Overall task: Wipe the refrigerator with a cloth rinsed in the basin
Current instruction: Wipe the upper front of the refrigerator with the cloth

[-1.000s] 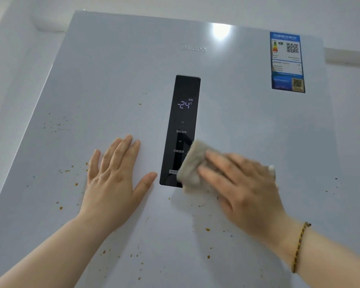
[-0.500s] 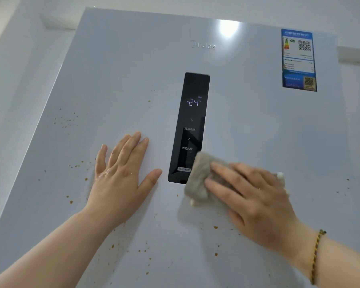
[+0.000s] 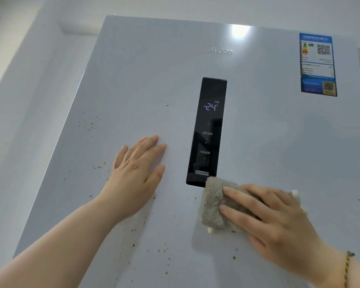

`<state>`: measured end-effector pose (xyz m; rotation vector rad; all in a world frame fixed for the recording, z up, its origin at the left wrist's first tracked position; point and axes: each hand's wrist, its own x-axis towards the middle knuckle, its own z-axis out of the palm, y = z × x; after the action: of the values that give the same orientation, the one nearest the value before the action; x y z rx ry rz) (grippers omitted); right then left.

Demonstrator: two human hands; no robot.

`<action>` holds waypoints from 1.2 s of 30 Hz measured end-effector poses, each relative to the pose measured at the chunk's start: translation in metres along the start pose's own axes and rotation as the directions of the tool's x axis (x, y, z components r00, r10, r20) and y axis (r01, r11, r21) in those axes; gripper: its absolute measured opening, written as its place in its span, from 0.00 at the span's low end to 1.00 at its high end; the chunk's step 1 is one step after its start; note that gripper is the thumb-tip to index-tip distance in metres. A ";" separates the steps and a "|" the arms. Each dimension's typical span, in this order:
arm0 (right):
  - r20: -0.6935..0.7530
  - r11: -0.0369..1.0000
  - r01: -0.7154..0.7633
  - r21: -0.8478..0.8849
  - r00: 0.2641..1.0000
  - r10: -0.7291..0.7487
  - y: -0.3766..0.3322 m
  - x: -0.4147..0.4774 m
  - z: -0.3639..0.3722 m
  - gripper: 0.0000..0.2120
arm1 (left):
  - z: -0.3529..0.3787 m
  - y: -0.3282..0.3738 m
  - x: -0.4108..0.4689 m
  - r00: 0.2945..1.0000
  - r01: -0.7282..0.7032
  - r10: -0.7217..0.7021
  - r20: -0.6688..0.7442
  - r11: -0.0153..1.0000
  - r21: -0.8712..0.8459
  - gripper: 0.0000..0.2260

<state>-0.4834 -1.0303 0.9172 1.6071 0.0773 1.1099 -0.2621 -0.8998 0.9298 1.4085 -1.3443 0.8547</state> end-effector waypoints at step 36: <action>0.011 0.916 -0.401 -0.004 0.916 0.401 -0.066 0.206 0.070 0.22 | -0.084 -0.118 -0.043 0.848 0.487 -0.520 0.099 0.693 -0.531 0.22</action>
<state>-0.2902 -0.9395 0.9942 1.6700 -0.2750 1.4121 -0.1413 -0.8164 0.8919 1.1864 -0.9582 0.1156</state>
